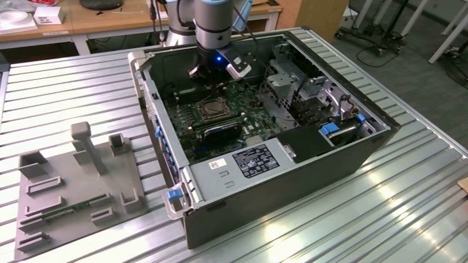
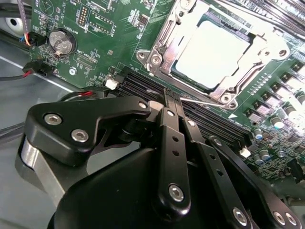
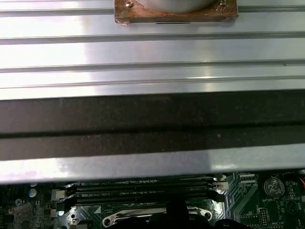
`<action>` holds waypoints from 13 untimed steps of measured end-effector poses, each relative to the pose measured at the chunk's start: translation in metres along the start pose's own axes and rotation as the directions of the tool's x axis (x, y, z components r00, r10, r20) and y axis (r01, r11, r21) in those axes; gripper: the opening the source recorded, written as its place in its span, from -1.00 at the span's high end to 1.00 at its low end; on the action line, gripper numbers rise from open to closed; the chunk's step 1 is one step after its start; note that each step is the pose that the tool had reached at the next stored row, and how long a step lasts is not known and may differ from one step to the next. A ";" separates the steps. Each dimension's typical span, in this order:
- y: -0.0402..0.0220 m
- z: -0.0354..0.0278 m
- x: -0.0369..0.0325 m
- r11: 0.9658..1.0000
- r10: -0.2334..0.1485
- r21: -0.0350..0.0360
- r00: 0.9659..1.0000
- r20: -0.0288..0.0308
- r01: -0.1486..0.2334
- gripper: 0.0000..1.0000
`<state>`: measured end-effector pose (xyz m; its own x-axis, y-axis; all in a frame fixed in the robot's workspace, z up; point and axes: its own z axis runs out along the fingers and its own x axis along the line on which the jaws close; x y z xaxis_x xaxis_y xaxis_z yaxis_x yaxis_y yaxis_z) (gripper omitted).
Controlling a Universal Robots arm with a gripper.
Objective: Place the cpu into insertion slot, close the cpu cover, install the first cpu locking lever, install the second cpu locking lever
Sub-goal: 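Install the first cpu locking lever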
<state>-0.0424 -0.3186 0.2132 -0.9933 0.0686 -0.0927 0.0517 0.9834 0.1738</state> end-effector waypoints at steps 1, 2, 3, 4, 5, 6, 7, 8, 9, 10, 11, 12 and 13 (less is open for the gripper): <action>0.0000 0.0000 0.0004 1.000 0.000 0.000 1.000 0.001 0.000 0.79; 0.0001 -0.0001 0.0008 1.000 0.000 0.000 1.000 0.002 0.000 0.79; 0.0001 -0.0001 0.0012 1.000 0.000 0.000 1.000 0.003 0.000 0.79; 0.0001 -0.0001 0.0015 1.000 -0.001 0.000 1.000 0.003 0.001 0.79; 0.0002 -0.0001 0.0018 1.000 -0.001 0.000 1.000 0.004 0.001 0.79; 0.0002 -0.0001 0.0021 1.000 -0.001 0.000 1.000 0.005 0.001 0.79; 0.0003 -0.0001 0.0025 1.000 -0.001 0.000 1.000 0.005 0.001 0.79; 0.0004 -0.0001 0.0028 1.000 -0.001 0.000 1.000 0.006 0.001 0.79; 0.0005 -0.0002 0.0031 1.000 -0.001 0.000 1.000 0.007 0.001 0.79; 0.0007 -0.0002 0.0035 1.000 -0.001 -0.001 1.000 0.007 0.001 0.79; 0.0008 -0.0002 0.0039 1.000 -0.001 -0.001 1.000 0.008 0.001 0.79; 0.0009 -0.0002 0.0043 1.000 -0.001 -0.001 1.000 0.009 0.001 0.79; 0.0011 -0.0002 0.0047 1.000 -0.002 -0.001 1.000 0.009 0.002 0.79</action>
<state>-0.0470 -0.3172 0.2131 -0.9924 0.0687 -0.1022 0.0501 0.9834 0.1742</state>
